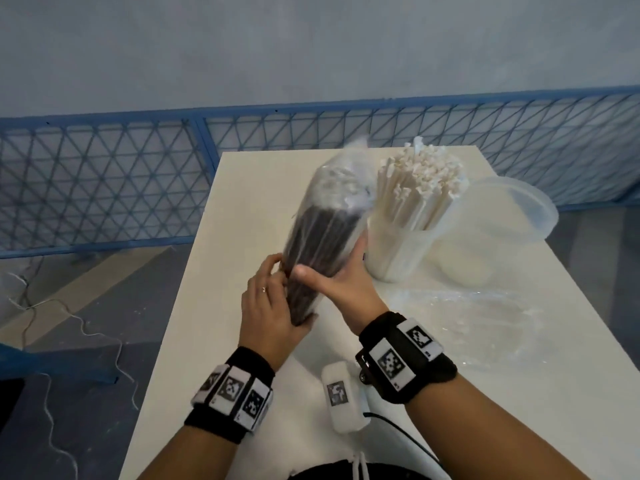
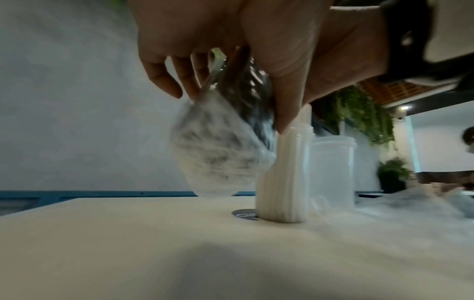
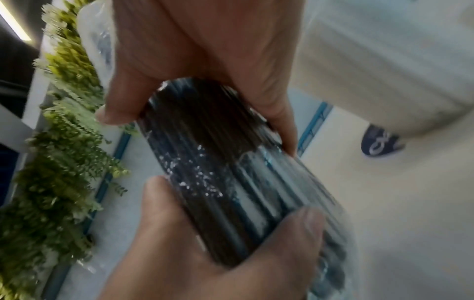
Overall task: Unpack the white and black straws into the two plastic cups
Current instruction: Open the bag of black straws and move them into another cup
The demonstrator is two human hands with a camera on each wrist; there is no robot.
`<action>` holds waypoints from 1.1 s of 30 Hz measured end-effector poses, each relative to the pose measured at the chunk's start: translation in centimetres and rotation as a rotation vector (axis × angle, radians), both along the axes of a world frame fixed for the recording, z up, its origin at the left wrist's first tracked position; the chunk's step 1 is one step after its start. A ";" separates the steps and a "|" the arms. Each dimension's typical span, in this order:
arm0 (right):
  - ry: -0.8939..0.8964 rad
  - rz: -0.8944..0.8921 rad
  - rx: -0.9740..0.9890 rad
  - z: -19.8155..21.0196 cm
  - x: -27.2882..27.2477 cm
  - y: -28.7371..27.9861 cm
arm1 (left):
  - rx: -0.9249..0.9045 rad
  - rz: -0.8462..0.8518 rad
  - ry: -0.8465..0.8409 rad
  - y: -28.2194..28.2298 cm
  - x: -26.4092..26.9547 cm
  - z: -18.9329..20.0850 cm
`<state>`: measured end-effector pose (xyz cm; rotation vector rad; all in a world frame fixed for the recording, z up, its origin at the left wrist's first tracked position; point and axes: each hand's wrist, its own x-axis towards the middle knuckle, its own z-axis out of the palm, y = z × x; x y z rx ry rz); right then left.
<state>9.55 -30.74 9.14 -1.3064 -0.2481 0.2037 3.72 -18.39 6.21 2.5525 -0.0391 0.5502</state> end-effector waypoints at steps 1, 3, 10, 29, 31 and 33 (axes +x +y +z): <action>-0.022 0.027 0.001 0.4 0.0 -1.0 | 0.005 -0.032 -0.019 -0.8 -0.2 0.0; -0.022 0.075 -0.014 1.3 0.0 -3.4 | -0.024 -0.118 -0.048 -2.2 -0.3 0.5; 0.136 0.083 0.236 2.3 0.0 -12.5 | -0.432 -0.415 0.231 -6.5 1.8 6.2; -0.212 -0.551 -0.080 7.0 1.2 -19.0 | -0.742 -0.156 0.228 -16.4 6.3 7.4; -0.133 -0.582 -0.014 6.9 1.8 -19.1 | -0.736 -0.149 0.207 -16.7 6.6 7.2; -0.011 -0.527 0.034 6.8 2.2 -19.3 | -0.709 -0.137 0.187 -16.7 6.9 7.0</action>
